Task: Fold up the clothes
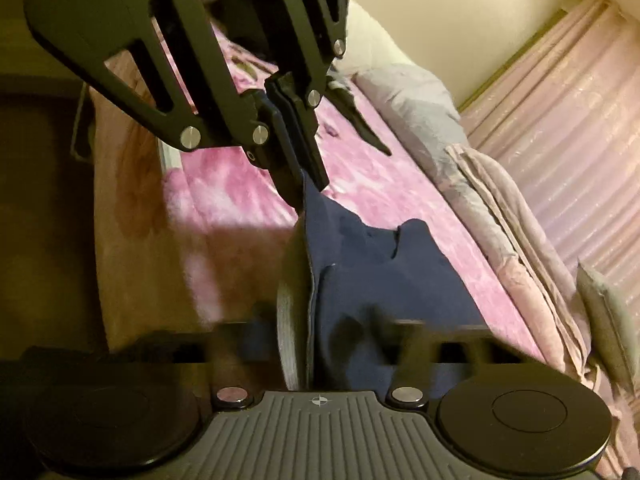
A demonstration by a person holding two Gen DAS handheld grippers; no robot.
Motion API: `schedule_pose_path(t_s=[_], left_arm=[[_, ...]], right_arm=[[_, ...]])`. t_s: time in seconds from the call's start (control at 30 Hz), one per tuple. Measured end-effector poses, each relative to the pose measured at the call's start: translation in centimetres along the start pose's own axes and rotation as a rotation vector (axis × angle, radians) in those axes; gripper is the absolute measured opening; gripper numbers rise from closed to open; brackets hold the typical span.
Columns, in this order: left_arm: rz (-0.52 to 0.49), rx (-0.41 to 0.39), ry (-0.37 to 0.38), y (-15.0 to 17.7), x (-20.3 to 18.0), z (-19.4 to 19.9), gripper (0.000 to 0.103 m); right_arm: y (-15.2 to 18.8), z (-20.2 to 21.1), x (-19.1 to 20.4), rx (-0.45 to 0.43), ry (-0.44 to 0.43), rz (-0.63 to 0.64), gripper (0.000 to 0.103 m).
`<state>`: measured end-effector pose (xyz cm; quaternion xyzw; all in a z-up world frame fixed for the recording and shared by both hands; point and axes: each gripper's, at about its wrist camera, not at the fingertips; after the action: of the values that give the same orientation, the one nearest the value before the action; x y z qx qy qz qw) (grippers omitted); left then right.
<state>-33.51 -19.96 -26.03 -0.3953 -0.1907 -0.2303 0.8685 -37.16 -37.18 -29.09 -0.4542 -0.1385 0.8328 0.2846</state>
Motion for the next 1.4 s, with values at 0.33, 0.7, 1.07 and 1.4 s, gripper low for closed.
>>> schedule_pose_path(t_s=[0.33,0.7,1.07,1.4], left_arm=[[0.121,0.014,-0.099,1.0,5.4,-2.5,0.039],[-0.221,0.043,-0.136,-1.2,9.5,-14.7,0.042],[-0.445,0.059,-0.102,-4.2,10.2,-16.9,0.005],[-0.654,-0.119,-0.124,-18.0,6.8,-17.8,0.005]], right_arm=[[1.7,2.4,-5.4,-0.08,0.007,-0.268,0.005],[2.6,5.2,-8.8,-0.126,0.001,-0.418,0.005],[5.4,6.5,-10.1,-0.195,-0.009,-0.579,0.005],[16.1,13.0,-13.7,-0.256,0.044,-1.107,0.005]])
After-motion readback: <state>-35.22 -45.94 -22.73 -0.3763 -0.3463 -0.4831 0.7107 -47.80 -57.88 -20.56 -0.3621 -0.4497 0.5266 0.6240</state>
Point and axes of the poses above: each gripper's, at about its wrist camera, not at the fingertips, and z roughly against the way its jaws point, x to its left, y to its underside, and after that the axes turned 9 degrees about z, right-handed
